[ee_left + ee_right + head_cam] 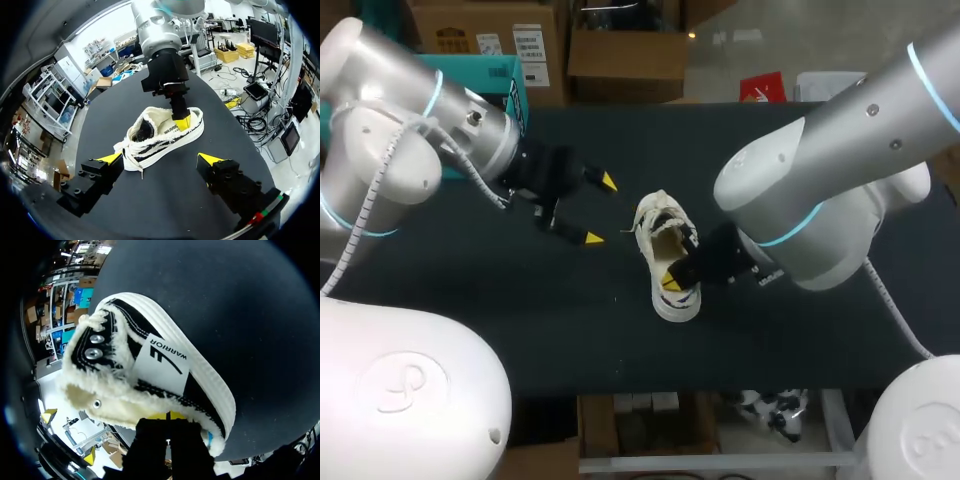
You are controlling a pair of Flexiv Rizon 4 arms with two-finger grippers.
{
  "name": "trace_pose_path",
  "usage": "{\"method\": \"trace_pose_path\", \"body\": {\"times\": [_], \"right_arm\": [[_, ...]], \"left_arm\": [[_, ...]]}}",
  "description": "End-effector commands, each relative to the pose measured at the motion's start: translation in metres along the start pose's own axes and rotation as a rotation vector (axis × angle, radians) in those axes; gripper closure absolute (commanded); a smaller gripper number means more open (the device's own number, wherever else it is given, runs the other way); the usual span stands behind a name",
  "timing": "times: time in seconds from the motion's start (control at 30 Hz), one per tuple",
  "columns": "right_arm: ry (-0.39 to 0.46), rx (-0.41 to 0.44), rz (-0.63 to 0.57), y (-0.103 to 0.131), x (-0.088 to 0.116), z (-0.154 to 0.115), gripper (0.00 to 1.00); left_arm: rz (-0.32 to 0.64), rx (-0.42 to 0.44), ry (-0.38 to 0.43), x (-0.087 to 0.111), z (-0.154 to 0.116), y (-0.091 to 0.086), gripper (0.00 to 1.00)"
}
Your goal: Open the shoe tongue, take the insole out of the shoe, put the insole back into the shoe, and pack the shoe into the shoebox
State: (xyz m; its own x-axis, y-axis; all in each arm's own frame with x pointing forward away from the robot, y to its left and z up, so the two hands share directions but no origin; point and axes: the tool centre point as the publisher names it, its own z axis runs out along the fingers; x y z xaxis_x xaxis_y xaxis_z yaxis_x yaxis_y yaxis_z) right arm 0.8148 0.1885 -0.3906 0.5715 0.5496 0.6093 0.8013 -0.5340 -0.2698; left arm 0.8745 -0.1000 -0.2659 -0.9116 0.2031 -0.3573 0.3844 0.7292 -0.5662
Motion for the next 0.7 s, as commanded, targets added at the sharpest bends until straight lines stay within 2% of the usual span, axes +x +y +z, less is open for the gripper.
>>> {"method": "trace_pose_path", "body": {"times": [0.03, 0.17, 0.43, 0.7], "right_arm": [[0.014, 0.005, -0.003, 0.003, -0.002, 0.004, 1.00], [0.024, -0.003, -0.010, 0.000, -0.003, 0.002, 1.00], [-0.021, -0.104, -0.041, -0.009, 0.003, -0.026, 1.00], [-0.063, -0.109, -0.020, -0.001, -0.005, -0.017, 1.00]], "left_arm": [[-0.005, -0.105, -0.031, 0.009, -0.002, -0.011, 0.00], [-0.005, -0.105, -0.031, 0.009, -0.002, -0.011, 0.00], [-0.005, -0.105, -0.031, 0.009, -0.002, -0.011, 0.00], [-0.005, -0.105, -0.031, 0.009, -0.002, -0.011, 0.00]]}}
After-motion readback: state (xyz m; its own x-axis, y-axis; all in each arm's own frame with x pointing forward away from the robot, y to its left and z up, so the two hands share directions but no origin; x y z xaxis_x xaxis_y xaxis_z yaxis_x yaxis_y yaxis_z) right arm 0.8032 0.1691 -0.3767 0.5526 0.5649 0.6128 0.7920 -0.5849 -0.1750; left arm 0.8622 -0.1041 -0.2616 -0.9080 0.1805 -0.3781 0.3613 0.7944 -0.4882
